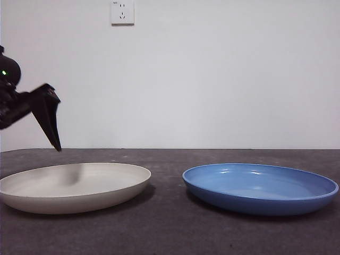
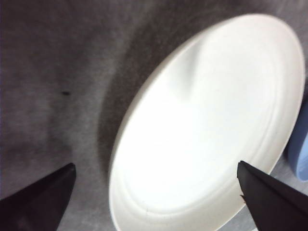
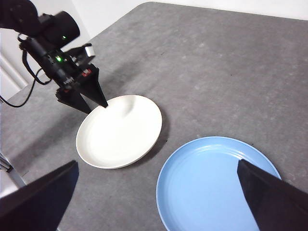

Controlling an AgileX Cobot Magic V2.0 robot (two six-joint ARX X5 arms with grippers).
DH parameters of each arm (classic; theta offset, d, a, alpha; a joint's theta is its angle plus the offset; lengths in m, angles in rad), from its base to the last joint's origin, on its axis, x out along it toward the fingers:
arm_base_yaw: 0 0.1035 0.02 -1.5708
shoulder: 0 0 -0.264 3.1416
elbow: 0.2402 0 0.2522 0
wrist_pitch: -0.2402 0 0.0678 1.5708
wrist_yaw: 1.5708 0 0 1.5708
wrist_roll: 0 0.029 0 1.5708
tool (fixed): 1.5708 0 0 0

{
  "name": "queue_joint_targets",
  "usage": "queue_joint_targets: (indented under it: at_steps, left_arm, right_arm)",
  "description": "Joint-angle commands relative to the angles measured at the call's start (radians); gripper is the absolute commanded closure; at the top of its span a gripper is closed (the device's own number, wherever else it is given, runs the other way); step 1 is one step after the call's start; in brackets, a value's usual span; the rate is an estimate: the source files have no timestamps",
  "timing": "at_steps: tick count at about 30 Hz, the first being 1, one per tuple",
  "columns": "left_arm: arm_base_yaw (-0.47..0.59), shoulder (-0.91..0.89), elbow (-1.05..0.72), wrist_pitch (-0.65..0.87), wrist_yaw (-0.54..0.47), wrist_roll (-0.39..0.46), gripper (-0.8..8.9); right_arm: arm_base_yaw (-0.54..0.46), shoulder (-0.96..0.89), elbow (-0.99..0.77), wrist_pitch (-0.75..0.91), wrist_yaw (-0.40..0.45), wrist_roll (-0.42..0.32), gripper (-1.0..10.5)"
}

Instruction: Pick up the white plate, put it on the blue plate, put it on desk

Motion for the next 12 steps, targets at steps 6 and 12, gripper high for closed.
queue_joint_targets:
  at_steps: [6, 12]
  left_arm:
    - [-0.005, 0.052, 0.018, 0.008, -0.007, 0.018, 2.91]
    - [-0.016, 0.054, 0.018, -0.002, -0.008, 0.028, 5.45]
  right_arm:
    - [0.004, 0.005, 0.017, 0.01, 0.001, -0.008, 3.5]
    - [0.004, 0.006, 0.017, 0.01, 0.001, -0.008, 3.5]
